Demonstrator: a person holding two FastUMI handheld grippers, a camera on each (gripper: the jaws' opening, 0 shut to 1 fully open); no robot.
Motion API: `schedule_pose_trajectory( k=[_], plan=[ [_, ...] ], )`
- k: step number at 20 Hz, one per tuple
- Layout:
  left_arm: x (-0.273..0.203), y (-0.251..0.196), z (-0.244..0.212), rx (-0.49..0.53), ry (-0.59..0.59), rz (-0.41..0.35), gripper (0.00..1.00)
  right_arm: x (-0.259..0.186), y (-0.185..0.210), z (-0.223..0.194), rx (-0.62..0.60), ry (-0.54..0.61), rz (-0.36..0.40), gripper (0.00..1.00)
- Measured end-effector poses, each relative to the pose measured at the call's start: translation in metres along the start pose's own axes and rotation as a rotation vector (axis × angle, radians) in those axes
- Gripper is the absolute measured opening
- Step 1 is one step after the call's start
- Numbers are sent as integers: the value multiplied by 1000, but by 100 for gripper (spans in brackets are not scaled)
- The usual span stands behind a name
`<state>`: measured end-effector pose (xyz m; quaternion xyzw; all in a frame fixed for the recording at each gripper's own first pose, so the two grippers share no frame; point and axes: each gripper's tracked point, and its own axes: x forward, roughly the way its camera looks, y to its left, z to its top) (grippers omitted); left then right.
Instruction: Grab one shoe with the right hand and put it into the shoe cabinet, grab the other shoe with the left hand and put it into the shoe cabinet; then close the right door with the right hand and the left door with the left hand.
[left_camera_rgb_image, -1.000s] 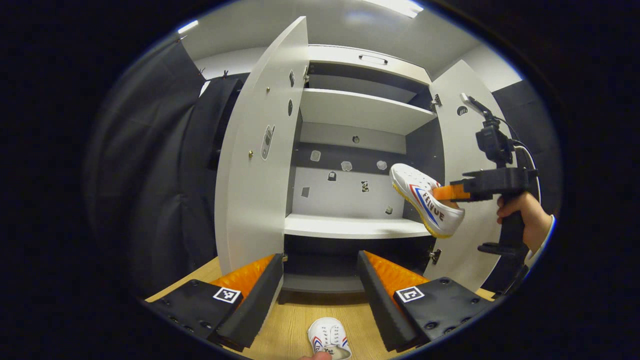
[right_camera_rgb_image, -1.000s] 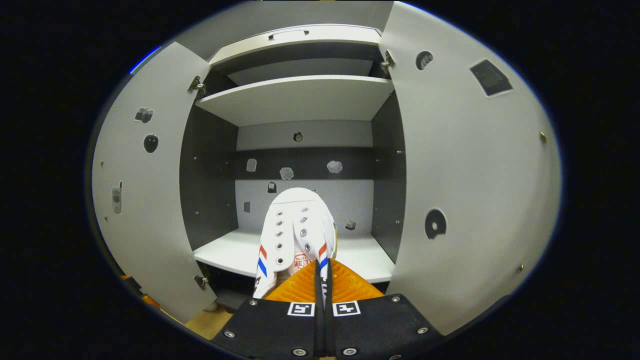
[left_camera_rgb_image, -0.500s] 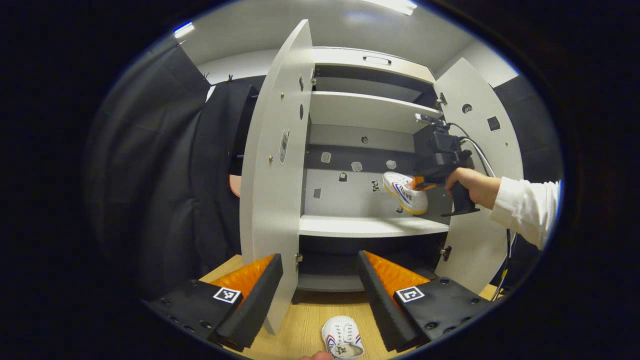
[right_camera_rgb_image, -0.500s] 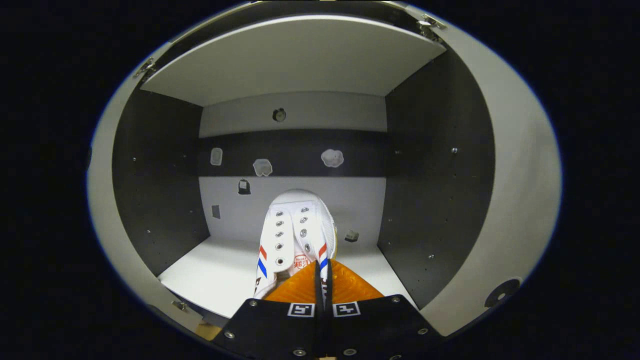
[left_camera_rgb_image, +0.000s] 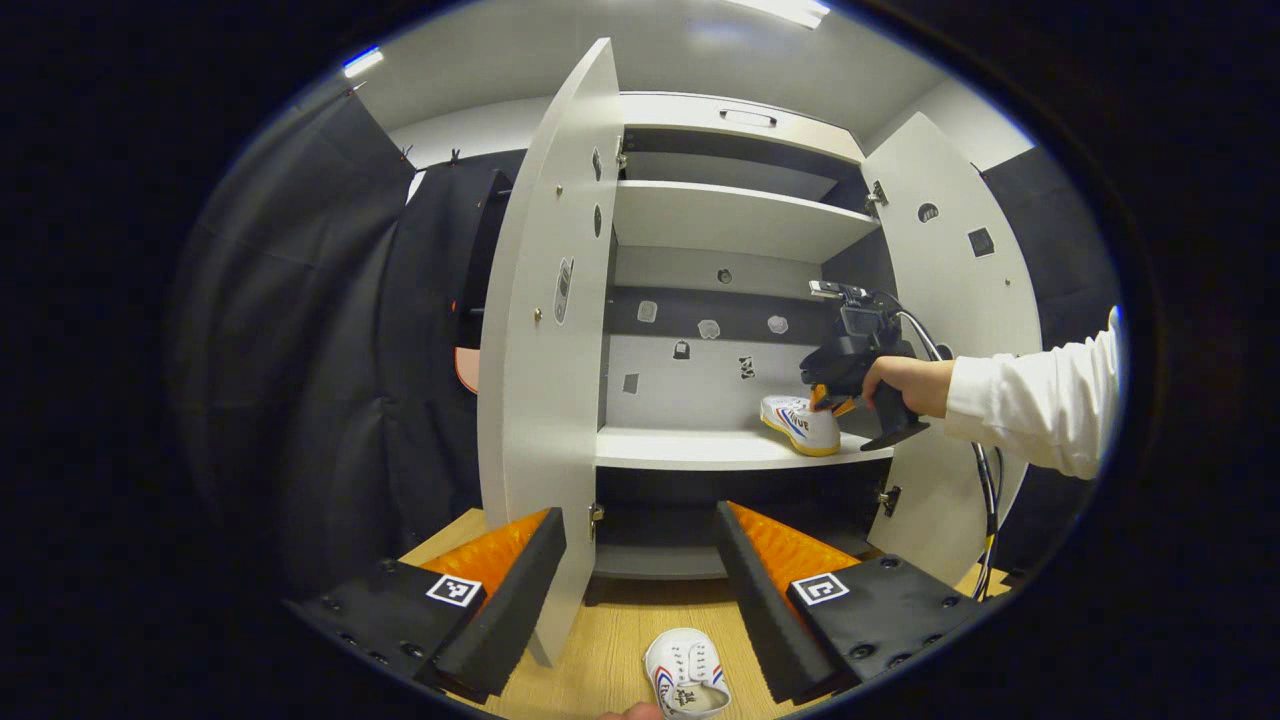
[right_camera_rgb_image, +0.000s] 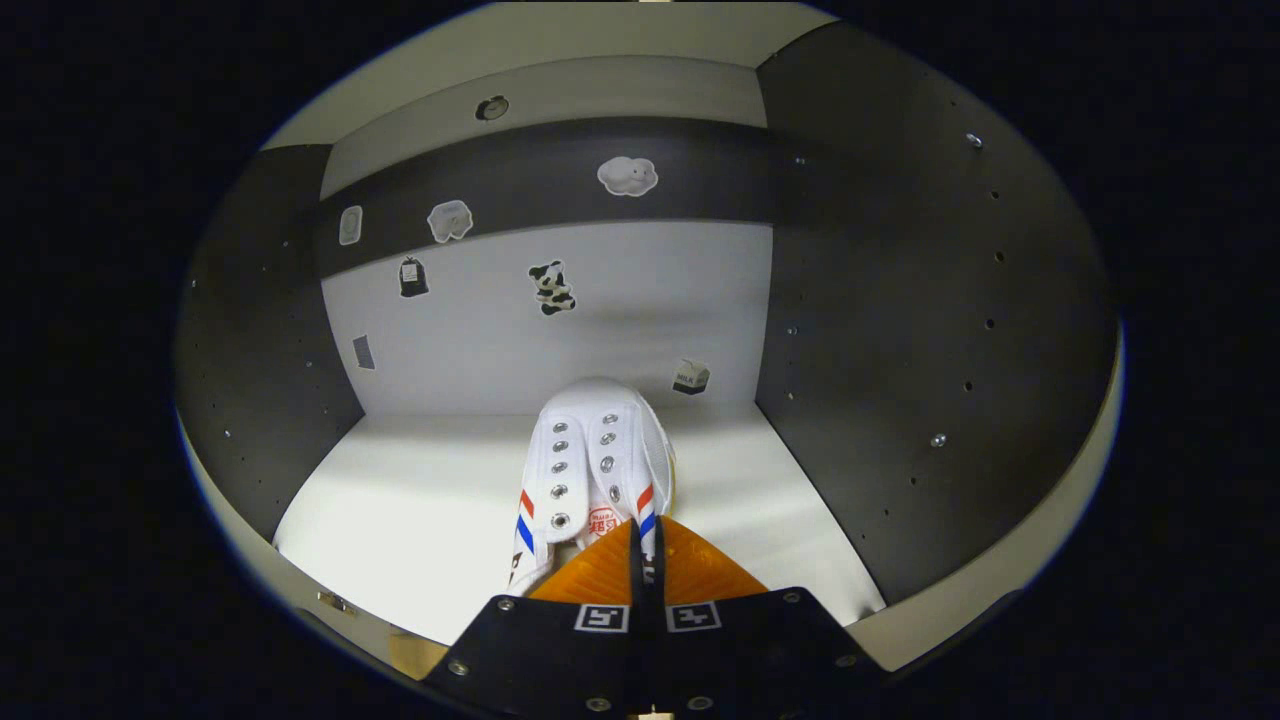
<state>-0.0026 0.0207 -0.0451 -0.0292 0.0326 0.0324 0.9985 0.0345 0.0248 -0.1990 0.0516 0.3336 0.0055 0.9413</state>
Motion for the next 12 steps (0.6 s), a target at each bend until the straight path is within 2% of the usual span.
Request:
schedule_pose_trajectory(
  k=[4, 5, 6, 9, 10, 11, 12],
  plan=[
    [1, 1, -3, -12, 7, -1, 97, 12, -3, -7, 15, 37, 9, 3],
    [1, 1, -3, -13, 7, 0, 97, 13, -4, -8, 19, 45, 6, 8],
    [1, 2, -3, -15, 8, 1, 97, 12, -5, -7, 33, 44, 9, 9],
    [1, 3, -7, -21, 13, 5, 97, -3, 2, 9, 40, -13, 49, 14],
    [0, 3, -8, -25, 16, 3, 97, -11, 9, 14, 49, -33, 82, 24],
    [1, 3, -8, -28, 17, 2, 97, -24, 14, 20, 52, -48, 108, 43],
    [1, 3, -9, -30, 18, 1, 97, -37, 15, 22, 41, -67, 128, 46]
  ],
)
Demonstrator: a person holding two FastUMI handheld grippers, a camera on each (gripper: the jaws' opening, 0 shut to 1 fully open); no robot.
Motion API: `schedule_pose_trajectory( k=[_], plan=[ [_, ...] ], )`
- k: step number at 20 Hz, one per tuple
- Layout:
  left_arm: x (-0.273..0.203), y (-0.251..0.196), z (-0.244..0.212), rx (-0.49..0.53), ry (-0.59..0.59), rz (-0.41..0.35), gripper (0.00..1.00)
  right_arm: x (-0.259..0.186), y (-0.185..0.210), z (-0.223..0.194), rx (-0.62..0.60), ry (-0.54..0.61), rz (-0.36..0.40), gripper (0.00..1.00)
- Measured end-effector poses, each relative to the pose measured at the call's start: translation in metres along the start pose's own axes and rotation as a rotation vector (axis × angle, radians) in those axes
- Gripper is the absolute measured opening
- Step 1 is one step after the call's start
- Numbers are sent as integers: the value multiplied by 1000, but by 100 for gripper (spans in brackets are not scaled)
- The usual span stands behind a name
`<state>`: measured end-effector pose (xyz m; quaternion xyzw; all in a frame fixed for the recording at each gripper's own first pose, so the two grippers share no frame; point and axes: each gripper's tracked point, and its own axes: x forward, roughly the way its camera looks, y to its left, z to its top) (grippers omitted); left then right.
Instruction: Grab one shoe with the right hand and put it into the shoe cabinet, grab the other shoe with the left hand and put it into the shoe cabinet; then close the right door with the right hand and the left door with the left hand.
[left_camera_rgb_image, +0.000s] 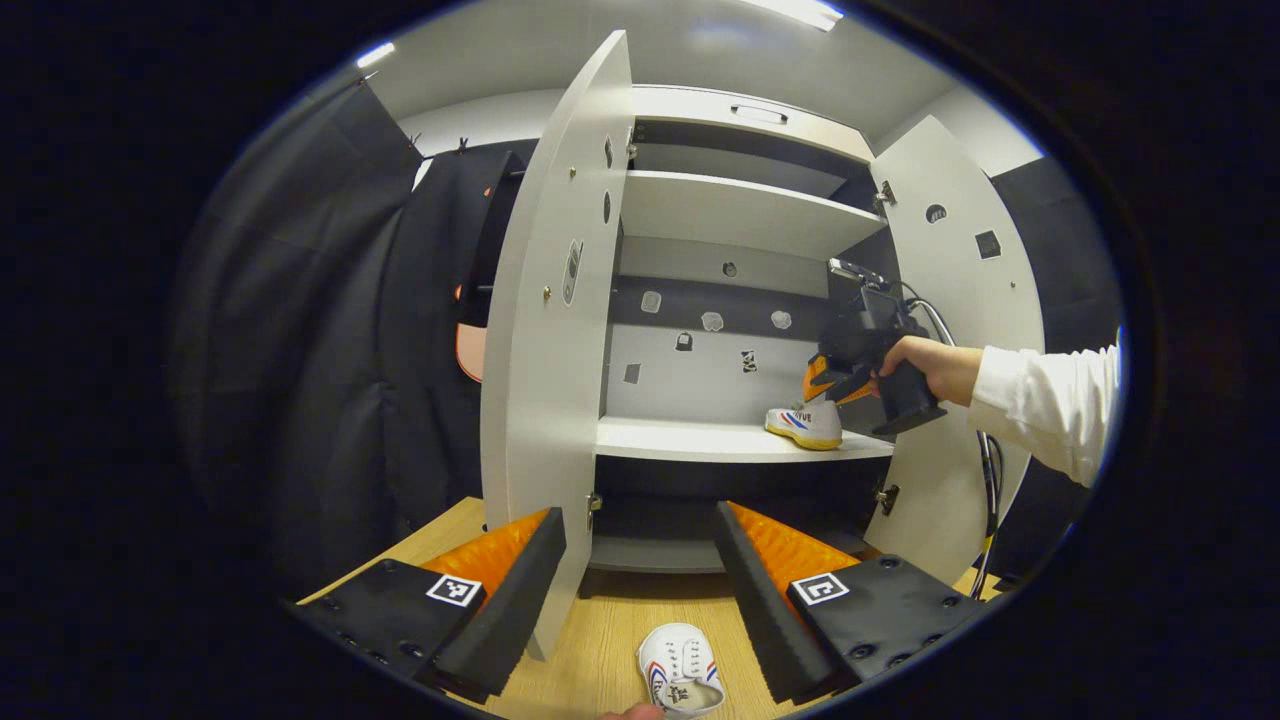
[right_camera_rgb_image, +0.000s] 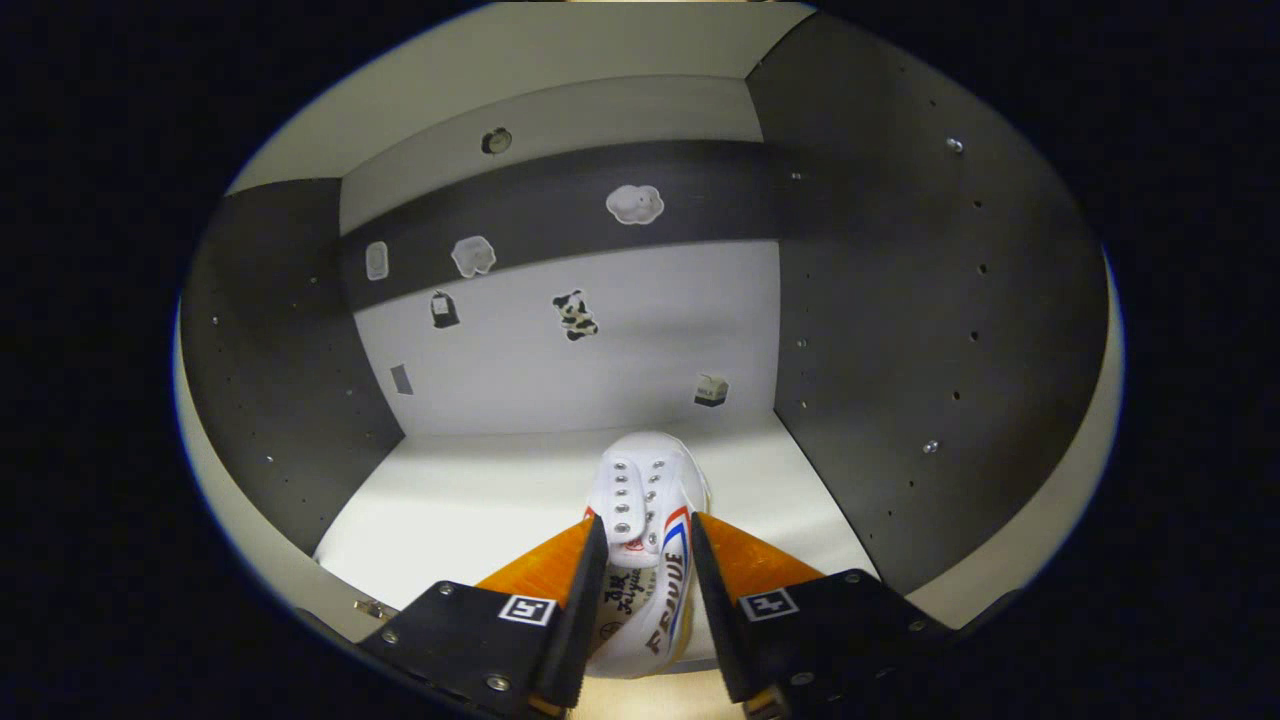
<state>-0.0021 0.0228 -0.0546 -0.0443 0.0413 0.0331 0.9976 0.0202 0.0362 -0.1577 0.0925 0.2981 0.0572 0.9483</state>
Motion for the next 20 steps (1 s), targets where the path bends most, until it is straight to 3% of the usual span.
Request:
schedule_pose_trajectory(
  k=[1, 4, 7, 12, 17, 20],
  plan=[
    [0, -1, 0, 0, 1, -2, 99, -13, 4, 5, -14, -36, 15, 64],
    [3, -4, -3, 3, 7, -13, 97, -59, 27, 7, -74, -136, 88, 76],
    [6, -7, -3, 8, 9, -22, 97, -110, 38, 8, -125, -264, 114, 86],
    [10, -12, -17, 16, 49, -38, 97, -195, 25, -1, -220, -508, 38, 92],
    [14, -16, -35, 18, 103, -53, 97, -255, 2, -41, -218, -598, -39, 93],
    [13, -20, -51, 17, 138, -65, 97, -267, -13, -80, -217, -565, -74, 93]
  ],
)
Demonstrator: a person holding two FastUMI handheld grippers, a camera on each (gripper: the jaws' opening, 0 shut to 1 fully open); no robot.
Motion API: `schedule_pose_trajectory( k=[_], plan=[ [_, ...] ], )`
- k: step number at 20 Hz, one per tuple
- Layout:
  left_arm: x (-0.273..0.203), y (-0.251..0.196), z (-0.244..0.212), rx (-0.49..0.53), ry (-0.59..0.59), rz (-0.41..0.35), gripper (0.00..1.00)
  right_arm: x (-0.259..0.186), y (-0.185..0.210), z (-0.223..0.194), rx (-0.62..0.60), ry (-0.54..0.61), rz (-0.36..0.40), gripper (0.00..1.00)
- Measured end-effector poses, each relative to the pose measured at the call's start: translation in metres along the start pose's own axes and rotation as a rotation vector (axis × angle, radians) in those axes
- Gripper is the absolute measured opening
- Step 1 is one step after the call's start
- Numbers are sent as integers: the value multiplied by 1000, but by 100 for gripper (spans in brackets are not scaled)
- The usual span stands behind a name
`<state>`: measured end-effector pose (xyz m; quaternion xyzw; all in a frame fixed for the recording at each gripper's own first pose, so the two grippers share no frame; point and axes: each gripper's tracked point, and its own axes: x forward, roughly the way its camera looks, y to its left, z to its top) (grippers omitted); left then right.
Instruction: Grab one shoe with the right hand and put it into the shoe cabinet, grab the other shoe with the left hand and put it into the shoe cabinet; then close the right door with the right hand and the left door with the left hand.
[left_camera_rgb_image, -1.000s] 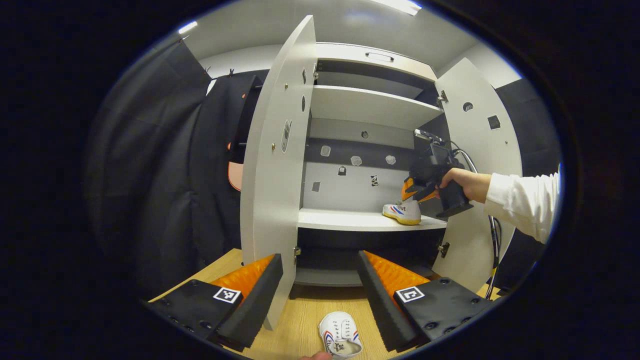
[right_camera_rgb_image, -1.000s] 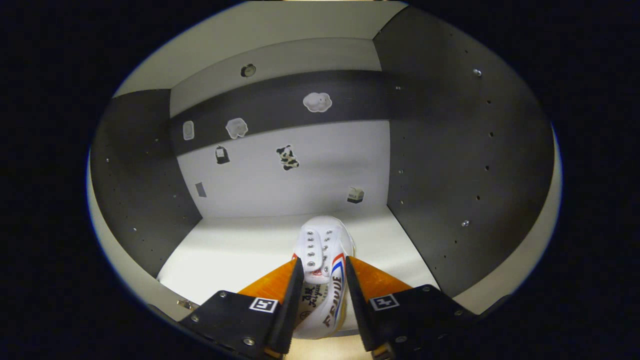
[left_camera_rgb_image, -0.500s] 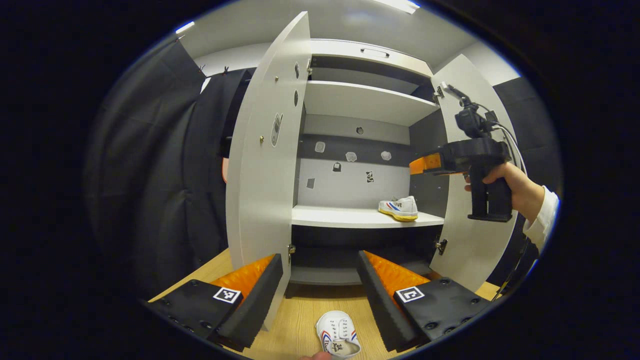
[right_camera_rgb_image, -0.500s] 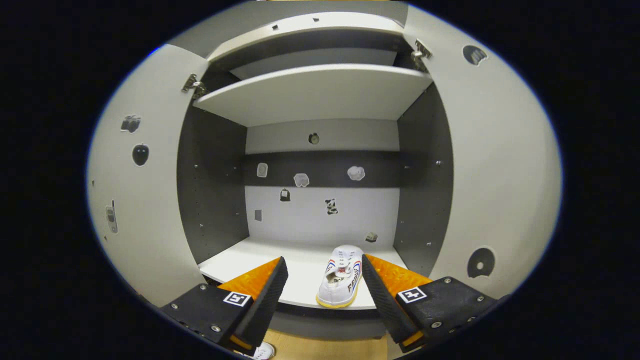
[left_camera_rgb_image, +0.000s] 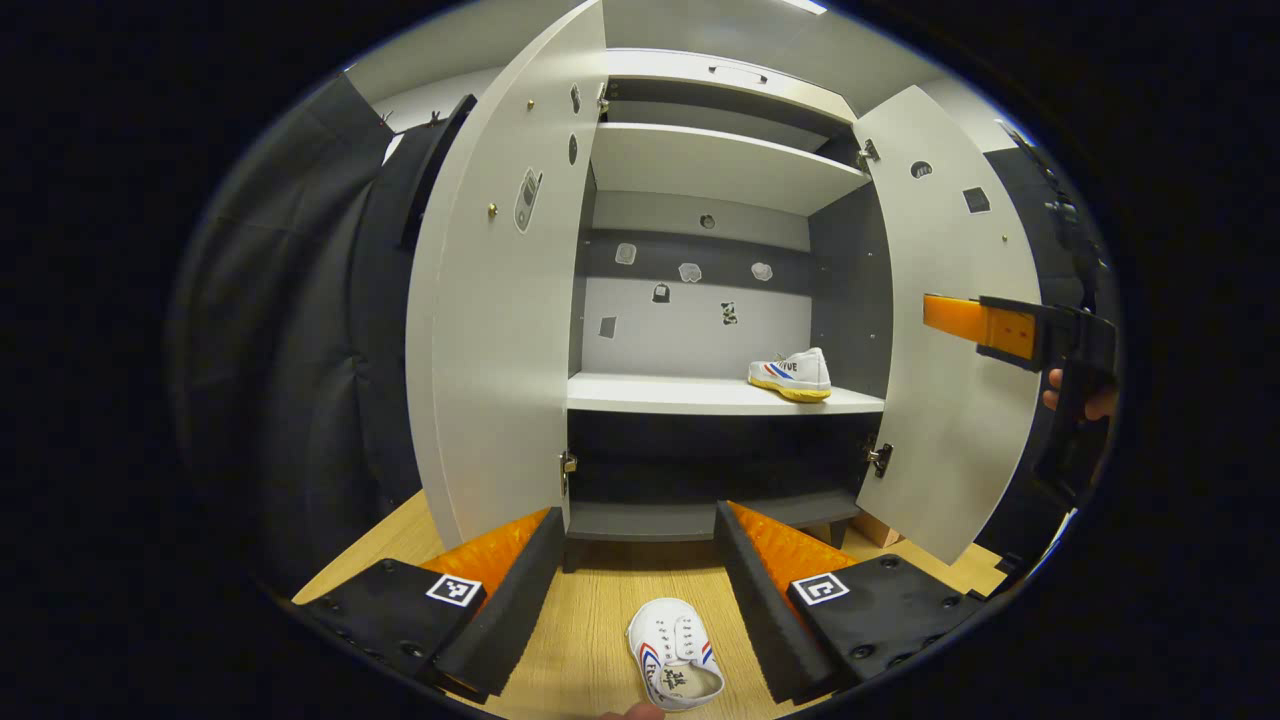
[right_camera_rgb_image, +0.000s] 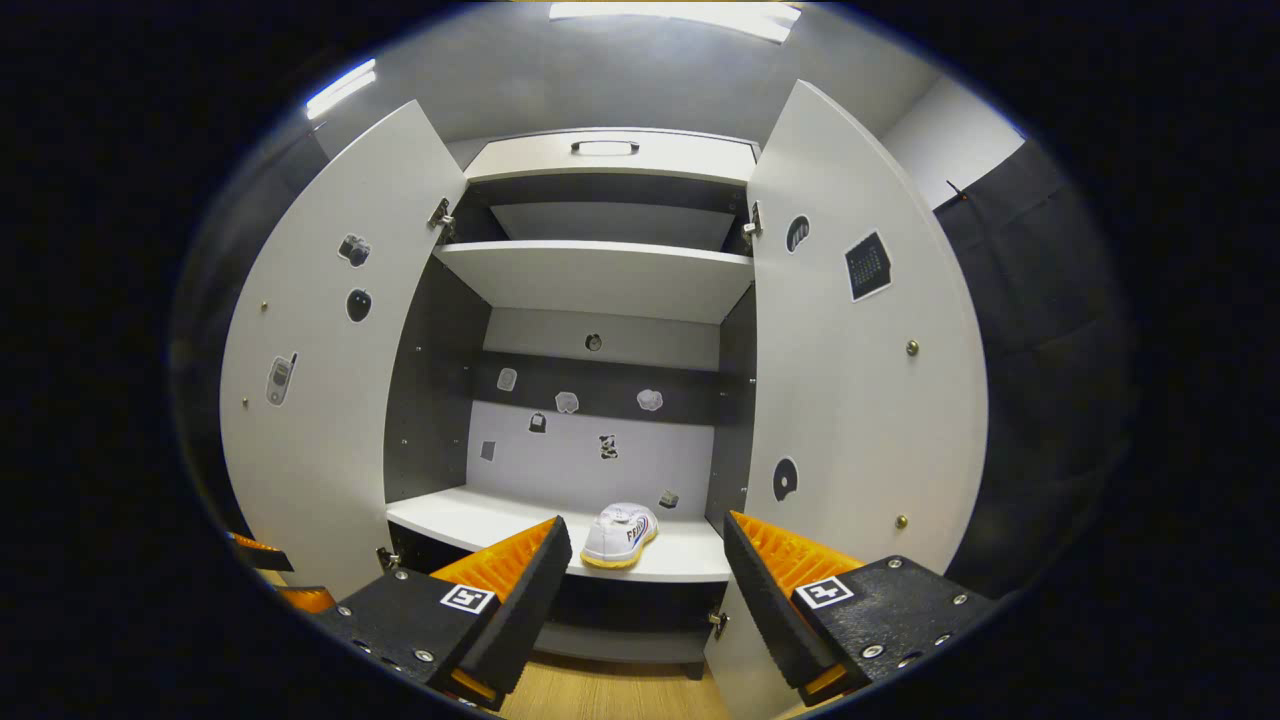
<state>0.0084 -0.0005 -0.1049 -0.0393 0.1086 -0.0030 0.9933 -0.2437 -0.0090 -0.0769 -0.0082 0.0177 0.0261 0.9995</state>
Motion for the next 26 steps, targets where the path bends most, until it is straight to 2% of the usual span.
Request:
schedule_pose_trajectory(
  k=[6, 7, 9, 11, 13, 16, 19, 20, 22, 25, 26],
  plan=[
    [5, -2, -66, 5, 149, -36, 97, -50, -11, -74, 41, 91, -33, 94],
    [6, -3, -79, 11, 183, -47, 99, -54, -11, -80, 36, 99, -36, 94],
    [5, -9, -116, 15, 290, -93, 97, -62, -11, -87, 41, 115, -30, 94],
    [-3, -15, -161, -1, 449, -141, 97, -64, -13, -86, 41, 113, -28, 94],
    [-14, -15, -198, -23, 606, -152, 98, -63, -14, -87, 28, 111, -28, 94],
    [-15, 0, -231, 24, 717, -92, 100, -65, -14, -92, 17, 115, -16, 94],
    [-21, 15, -252, 101, 817, -47, 98, -66, -17, -98, 18, 128, -12, 94],
    [-12, 16, -258, 102, 813, -29, 96, -65, -17, -99, 24, 135, -10, 94],
    [-9, 20, -268, 91, 867, -8, 100, -65, -19, -102, 32, 143, -10, 94],
    [3, 21, -284, 53, 911, -9, 100, -64, -22, -104, 29, 154, -7, 94],
    [9, 24, -282, 43, 884, -4, 100, -64, -23, -104, 27, 154, -7, 94]
  ],
)
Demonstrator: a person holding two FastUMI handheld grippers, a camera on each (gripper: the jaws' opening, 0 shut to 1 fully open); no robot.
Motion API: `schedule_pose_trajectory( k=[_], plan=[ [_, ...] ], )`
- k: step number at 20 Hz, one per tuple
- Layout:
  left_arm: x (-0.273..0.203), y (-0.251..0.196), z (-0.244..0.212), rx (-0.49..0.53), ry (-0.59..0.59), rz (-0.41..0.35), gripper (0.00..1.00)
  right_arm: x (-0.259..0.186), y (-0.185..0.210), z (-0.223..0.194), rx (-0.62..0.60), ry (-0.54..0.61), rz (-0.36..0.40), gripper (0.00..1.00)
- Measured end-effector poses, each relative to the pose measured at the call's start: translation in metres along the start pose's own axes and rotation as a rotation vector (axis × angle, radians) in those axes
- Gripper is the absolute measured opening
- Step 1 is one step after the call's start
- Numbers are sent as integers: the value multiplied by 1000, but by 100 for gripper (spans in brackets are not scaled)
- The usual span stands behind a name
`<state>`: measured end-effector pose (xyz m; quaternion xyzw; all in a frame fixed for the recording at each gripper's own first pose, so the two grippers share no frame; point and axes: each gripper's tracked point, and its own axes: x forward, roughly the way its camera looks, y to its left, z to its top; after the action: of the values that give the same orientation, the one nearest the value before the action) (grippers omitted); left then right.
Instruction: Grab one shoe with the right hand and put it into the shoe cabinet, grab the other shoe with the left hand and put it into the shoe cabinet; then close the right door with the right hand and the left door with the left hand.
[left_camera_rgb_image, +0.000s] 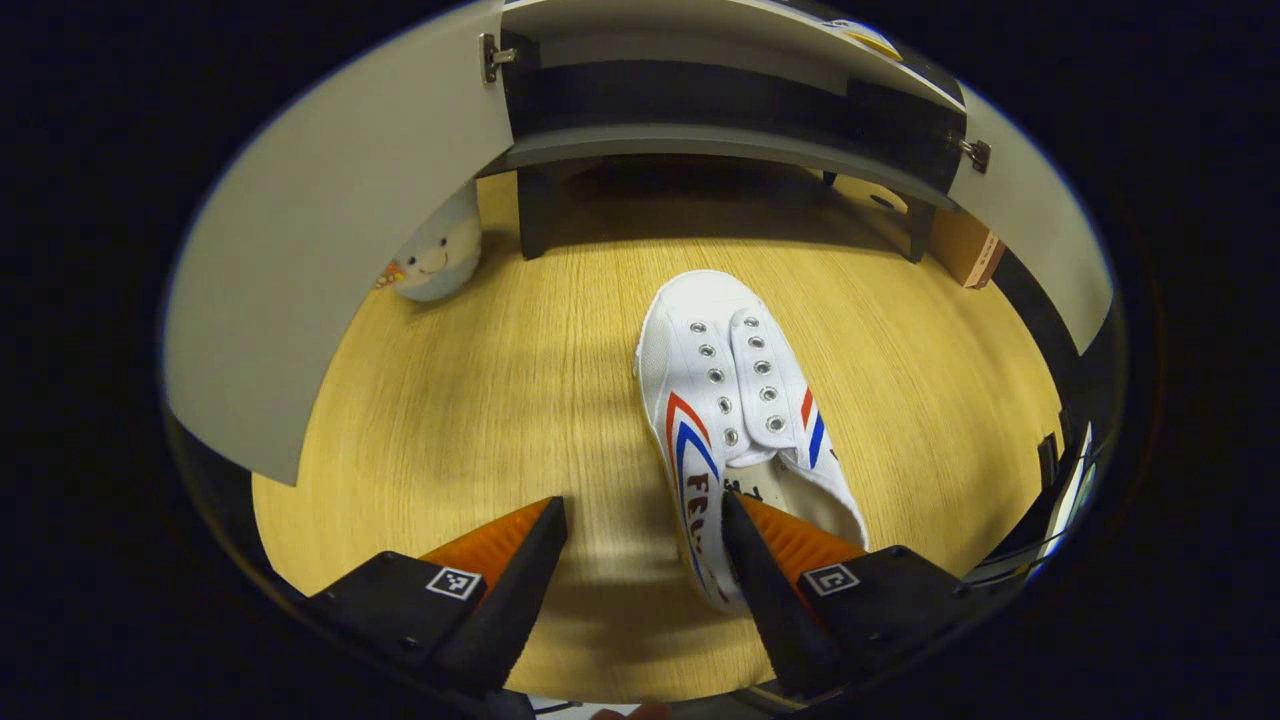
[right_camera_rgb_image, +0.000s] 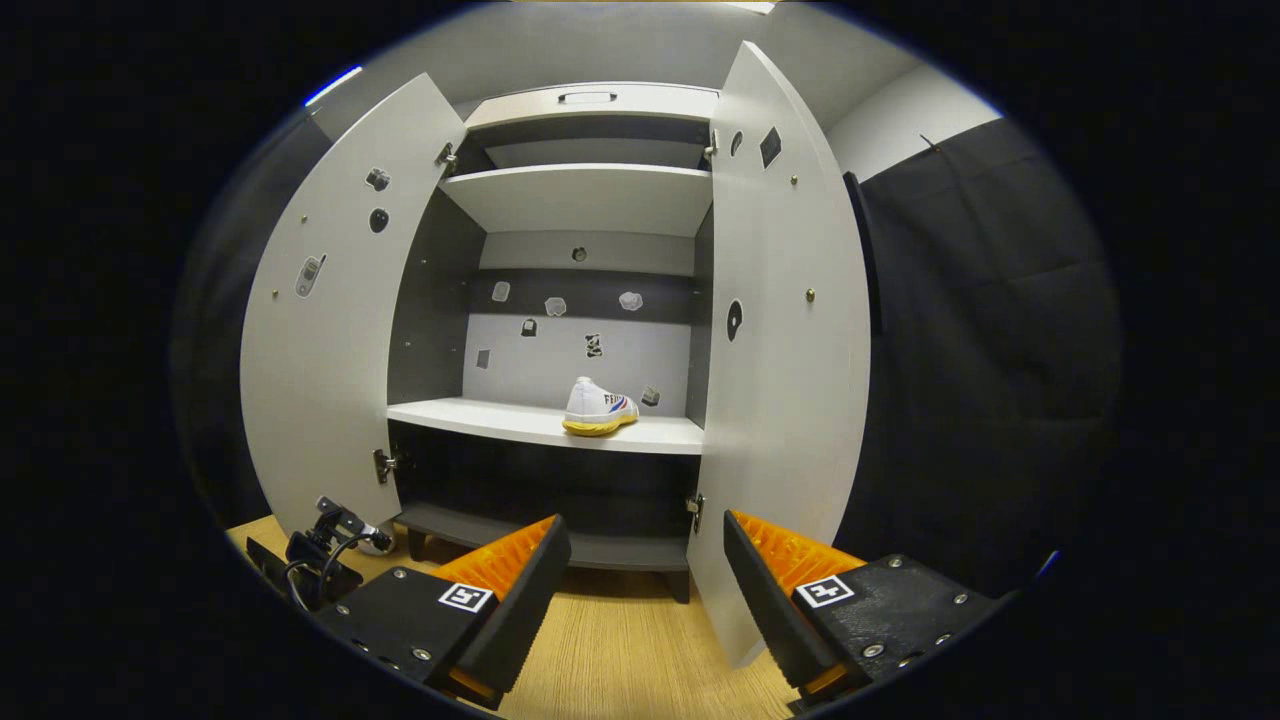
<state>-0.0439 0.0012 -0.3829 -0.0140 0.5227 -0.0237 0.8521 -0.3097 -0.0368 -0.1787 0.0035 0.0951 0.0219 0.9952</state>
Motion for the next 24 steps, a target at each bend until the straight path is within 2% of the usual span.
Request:
schedule_pose_trajectory(
  k=[1, 4, 5, 8, 12, 15, 16, 17, 20, 22, 23, 24],
  plan=[
    [5, 5, 10, 3, -32, 5, 99, -1, -1, 1, 0, -1, 1, 94],
    [10, -2, 8, -12, -60, -41, 99, 1, -1, 3, 4, 2, 8, 94],
    [11, 1, 10, 1, -90, -34, 97, 1, -2, 4, 2, -1, 9, 94],
    [10, -1, 14, 3, -197, -36, 100, 2, 3, 7, -5, -5, 21, 94],
    [15, -13, 13, -100, -261, -103, 98, 0, 11, 10, -9, -5, 43, 94],
    [15, -27, 15, -155, -290, -179, 83, -2, 17, 14, -9, -7, 57, 94],
    [15, -31, 17, -159, -299, -183, 65, -4, 18, 14, -9, -7, 58, 94],
    [14, -31, 17, -150, -304, -181, 54, -5, 18, 14, -10, -5, 59, 94],
    [14, -30, 18, -195, -312, -186, 44, -7, 19, 14, -9, 1, 59, 94],
    [17, -23, 17, -223, -314, -179, 31, -8, 18, 14, -16, 1, 56, 94],
    [16, -12, 16, -216, -315, -142, 26, -9, 17, 15, -19, -1, 56, 94],
    [14, -9, 21, -228, -327, -120, 15, -9, 18, 15, -20, -2, 58, 94]
  ],
)
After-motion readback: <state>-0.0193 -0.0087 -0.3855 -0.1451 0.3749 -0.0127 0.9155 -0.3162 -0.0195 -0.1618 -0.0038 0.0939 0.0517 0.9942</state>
